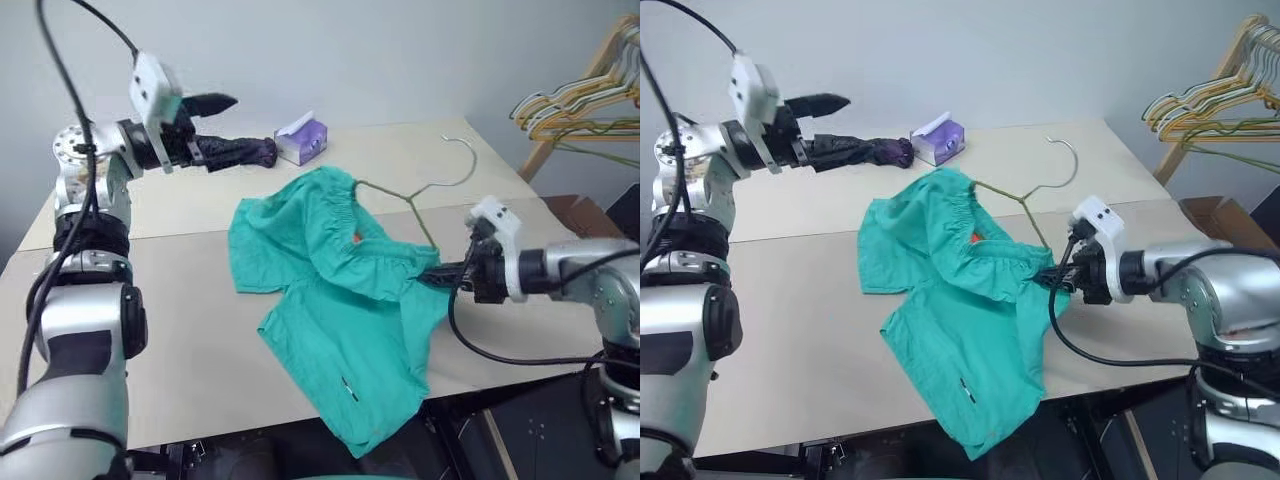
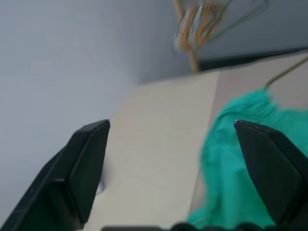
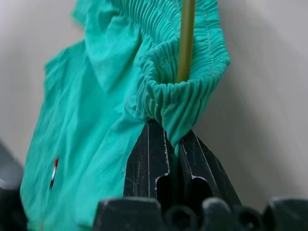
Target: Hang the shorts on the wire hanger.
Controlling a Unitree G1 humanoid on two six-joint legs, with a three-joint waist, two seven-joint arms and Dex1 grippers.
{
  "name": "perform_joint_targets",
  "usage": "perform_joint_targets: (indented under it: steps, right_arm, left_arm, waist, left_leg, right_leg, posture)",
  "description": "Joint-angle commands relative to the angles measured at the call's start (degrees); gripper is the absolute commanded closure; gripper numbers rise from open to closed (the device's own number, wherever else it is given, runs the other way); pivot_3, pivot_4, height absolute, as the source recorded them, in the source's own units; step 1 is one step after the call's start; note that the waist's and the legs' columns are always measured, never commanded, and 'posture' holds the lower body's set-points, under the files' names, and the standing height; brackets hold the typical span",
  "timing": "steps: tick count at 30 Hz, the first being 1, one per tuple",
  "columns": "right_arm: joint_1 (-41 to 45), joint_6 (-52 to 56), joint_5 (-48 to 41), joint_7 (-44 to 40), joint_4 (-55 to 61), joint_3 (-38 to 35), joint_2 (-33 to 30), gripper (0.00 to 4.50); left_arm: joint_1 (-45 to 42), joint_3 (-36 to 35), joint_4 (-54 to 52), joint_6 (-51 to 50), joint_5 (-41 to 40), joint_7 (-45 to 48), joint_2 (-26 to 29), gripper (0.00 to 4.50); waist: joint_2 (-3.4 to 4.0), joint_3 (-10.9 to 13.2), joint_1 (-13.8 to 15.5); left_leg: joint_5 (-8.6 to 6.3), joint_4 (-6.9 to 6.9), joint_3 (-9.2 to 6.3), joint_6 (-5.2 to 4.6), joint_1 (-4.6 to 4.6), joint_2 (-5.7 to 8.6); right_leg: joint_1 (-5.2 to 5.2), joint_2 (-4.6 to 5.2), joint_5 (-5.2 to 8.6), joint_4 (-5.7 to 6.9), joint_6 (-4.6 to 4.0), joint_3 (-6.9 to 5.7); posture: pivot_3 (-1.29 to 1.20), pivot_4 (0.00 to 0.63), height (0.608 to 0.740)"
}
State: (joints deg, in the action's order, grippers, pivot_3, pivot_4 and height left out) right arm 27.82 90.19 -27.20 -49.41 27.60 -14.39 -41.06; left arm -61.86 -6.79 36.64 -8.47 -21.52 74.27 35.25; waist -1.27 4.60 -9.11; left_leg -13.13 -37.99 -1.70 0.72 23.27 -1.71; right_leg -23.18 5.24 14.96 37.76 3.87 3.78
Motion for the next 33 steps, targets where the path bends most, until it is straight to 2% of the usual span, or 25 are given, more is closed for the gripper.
perform_joint_targets:
  steps: [1, 4, 8, 11, 16, 21, 25, 29, 33]
  right_arm:
    - [-4.7, 2.31, -0.76, 9.14, 5.18, -9.94, 3.76, 4.5]
    - [-8.81, 2.31, -2.17, 17.21, 6.35, -13.28, 6.45, 4.5]
    - [-11.31, 2.31, -5.59, 28.17, 5.5, -20.05, 9.85, 4.5]
    - [-11.93, 2.31, -9.49, 36.26, 3.6, -23.99, 10.09, 4.5]
    - [-11.87, 2.31, -21.76, 52.72, -1.04, -28.84, 8.72, 4.5]
    - [-10.41, 2.31, -37.28, 70.25, -9.52, -34.14, 3.15, 4.5]
    - [-7.65, 2.31, -44.97, 82.85, -15.46, -36.91, -0.87, 4.5]
    - [-1.83, 2.31, -46.12, 91.48, -22.47, -37.93, -6.1, 4.5]
    - [5.13, 2.31, -43.87, 92.83, -29.89, -36.74, -10.95, 4.5]
  left_arm:
    - [5.49, -2.3, -19.28, -14.83, -10.13, -5.03, -2.22, 0.03]
    - [8.44, -3.87, -31.15, -25.23, -17.4, -12.57, -5.08, 0.03]
    - [9.45, -4.51, -39.44, -33.09, -23.68, -18.4, -6.89, 0.03]
    - [8.73, -4.92, -40.81, -36.52, -26.88, -19.27, -6.48, 0.03]
    - [6.94, -4.87, -39.86, -36.47, -28.08, -19.18, -6.12, 0.03]
    - [6.04, -4.25, -38.87, -34.97, -27.84, -18.05, -6.28, 0.03]
    - [6.28, -3.7, -37.83, -33.43, -27.0, -17.5, -6.45, 0.03]
    - [6.58, -3.14, -37.85, -32.58, -26.51, -16.63, -6.39, 0.03]
    - [7.12, -2.94, -37.73, -32.0, -26.18, -16.14, -6.42, 0.03]
  waist:
    - [0.01, 0.0, 0.06]
    - [0.0, 0.0, 0.02]
    - [0.19, -0.11, -0.73]
    - [0.34, -0.2, -1.59]
    - [0.35, -0.19, -3.28]
    - [0.38, -0.17, -4.28]
    - [0.37, -0.17, -4.5]
    - [0.46, -0.13, -4.66]
    - [0.53, -0.1, -4.69]
  left_leg:
    - [0.0, -0.01, -0.01, 0.0, 0.0, 0.01]
    - [0.0, -0.1, -0.01, 0.0, -0.01, 0.02]
    - [0.0, -0.1, 0.03, 0.0, -0.2, 0.02]
    - [0.0, -0.02, 0.11, 0.0, -0.4, 0.03]
    - [-0.02, 0.24, 0.12, -0.03, -0.98, 0.0]
    - [-0.04, 0.25, 0.16, -0.07, -0.92, 0.02]
    - [-0.06, 0.25, 0.2, -0.1, -0.92, 0.02]
    - [-0.06, 0.25, 0.27, -0.11, -0.96, 0.02]
    - [-0.09, 0.27, 0.3, -0.15, -0.94, 0.01]
  right_leg:
    - [0.01, 0.0, 0.0, 0.0, 0.0, 0.01]
    - [0.03, 0.0, 0.0, 0.03, 0.0, 0.05]
    - [0.11, -0.04, 0.0, -0.14, 0.0, 0.15]
    - [0.28, -0.06, 0.01, -0.19, 0.01, 0.22]
    - [0.96, -0.14, 0.04, -0.62, -0.02, 0.21]
    - [0.98, -0.12, 0.05, -0.75, -0.02, 0.26]
    - [0.98, -0.13, 0.05, -0.77, -0.02, 0.29]
    - [1.01, -0.15, 0.06, -0.79, -0.01, 0.37]
    - [1.02, -0.15, 0.07, -0.91, 0.01, 0.39]
  posture:
    - [-0.18, 0.054, 0.74]
    - [-0.19, 0.06, 0.74]
    - [-0.23, 0.066, 0.74]
    - [-0.24, 0.07, 0.74]
    - [-0.25, 0.073, 0.74]
    - [-0.26, 0.072, 0.74]
    - [-0.27, 0.072, 0.74]
    - [-0.27, 0.071, 0.74]
    - [-0.27, 0.067, 0.74]
